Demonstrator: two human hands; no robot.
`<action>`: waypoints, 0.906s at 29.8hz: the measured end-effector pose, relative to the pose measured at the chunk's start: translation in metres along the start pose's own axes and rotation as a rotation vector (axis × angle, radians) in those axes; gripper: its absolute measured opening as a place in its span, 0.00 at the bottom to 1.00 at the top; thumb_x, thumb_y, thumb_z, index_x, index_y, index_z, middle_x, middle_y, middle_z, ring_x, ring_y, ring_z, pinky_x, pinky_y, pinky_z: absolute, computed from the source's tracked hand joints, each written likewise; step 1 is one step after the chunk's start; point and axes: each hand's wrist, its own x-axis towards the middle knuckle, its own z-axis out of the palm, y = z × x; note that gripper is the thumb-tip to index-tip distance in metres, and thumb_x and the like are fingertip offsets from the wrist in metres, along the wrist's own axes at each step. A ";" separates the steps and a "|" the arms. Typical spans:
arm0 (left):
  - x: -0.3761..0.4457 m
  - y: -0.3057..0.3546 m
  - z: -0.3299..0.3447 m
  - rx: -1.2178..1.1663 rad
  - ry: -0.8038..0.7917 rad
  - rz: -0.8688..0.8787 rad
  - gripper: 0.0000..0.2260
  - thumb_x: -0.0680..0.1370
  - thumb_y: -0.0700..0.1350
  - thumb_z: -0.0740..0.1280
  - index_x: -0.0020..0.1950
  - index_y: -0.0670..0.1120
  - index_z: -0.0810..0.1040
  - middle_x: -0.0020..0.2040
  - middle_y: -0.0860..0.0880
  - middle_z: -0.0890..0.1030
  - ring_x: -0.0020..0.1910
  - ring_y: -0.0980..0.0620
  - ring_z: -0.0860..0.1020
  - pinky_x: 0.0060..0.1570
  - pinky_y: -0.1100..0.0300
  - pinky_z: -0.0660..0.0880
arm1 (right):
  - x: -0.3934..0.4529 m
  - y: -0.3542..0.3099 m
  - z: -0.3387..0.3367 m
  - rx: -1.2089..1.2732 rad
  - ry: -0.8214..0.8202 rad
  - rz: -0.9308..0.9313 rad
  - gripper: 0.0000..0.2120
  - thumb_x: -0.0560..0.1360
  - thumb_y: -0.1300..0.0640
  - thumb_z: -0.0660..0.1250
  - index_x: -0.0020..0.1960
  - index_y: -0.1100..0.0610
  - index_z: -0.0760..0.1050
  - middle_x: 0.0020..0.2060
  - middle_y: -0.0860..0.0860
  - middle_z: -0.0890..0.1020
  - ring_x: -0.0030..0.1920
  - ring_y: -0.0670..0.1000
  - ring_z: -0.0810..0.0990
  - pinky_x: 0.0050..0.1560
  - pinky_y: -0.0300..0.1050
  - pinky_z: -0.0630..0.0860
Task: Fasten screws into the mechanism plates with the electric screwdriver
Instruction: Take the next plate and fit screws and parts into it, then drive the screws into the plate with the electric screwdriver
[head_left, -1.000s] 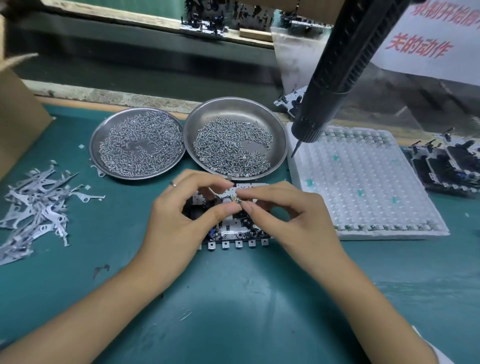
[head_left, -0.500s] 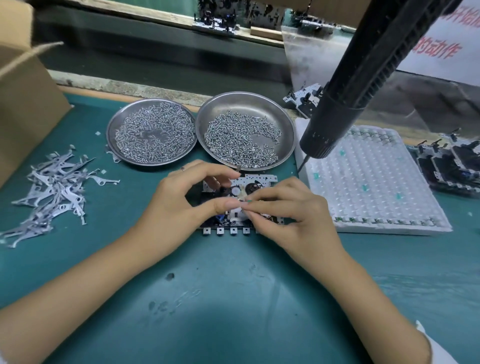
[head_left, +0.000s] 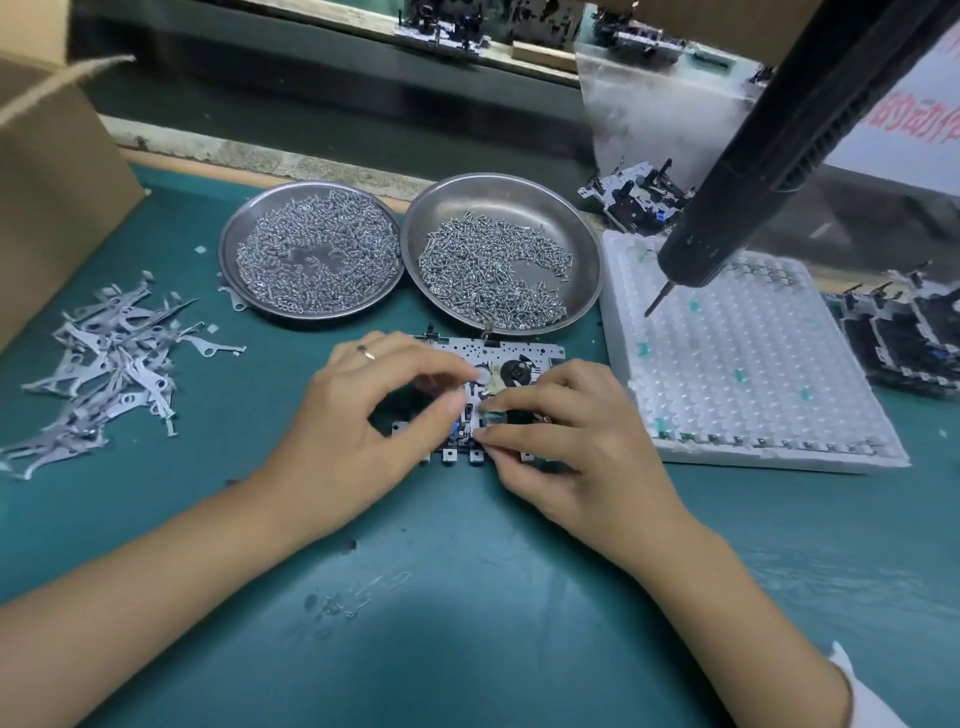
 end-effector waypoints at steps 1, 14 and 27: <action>-0.001 0.001 0.001 0.054 -0.033 0.041 0.09 0.73 0.51 0.65 0.52 0.55 0.77 0.46 0.57 0.79 0.48 0.59 0.75 0.54 0.52 0.69 | 0.000 0.000 0.000 0.018 -0.011 0.012 0.05 0.68 0.60 0.74 0.44 0.54 0.85 0.46 0.48 0.84 0.41 0.56 0.76 0.46 0.50 0.71; 0.000 -0.005 0.010 0.267 -0.159 0.116 0.16 0.71 0.53 0.66 0.54 0.48 0.82 0.47 0.57 0.82 0.48 0.53 0.78 0.56 0.52 0.66 | 0.000 -0.002 -0.004 0.308 -0.037 0.287 0.08 0.67 0.65 0.76 0.45 0.56 0.85 0.43 0.48 0.82 0.43 0.46 0.74 0.47 0.35 0.69; 0.004 -0.010 0.009 0.139 -0.166 0.171 0.10 0.68 0.43 0.74 0.48 0.45 0.85 0.42 0.54 0.83 0.44 0.54 0.76 0.51 0.58 0.74 | 0.057 -0.001 -0.058 0.395 0.729 0.473 0.33 0.74 0.58 0.70 0.72 0.61 0.57 0.56 0.58 0.75 0.56 0.53 0.76 0.58 0.54 0.73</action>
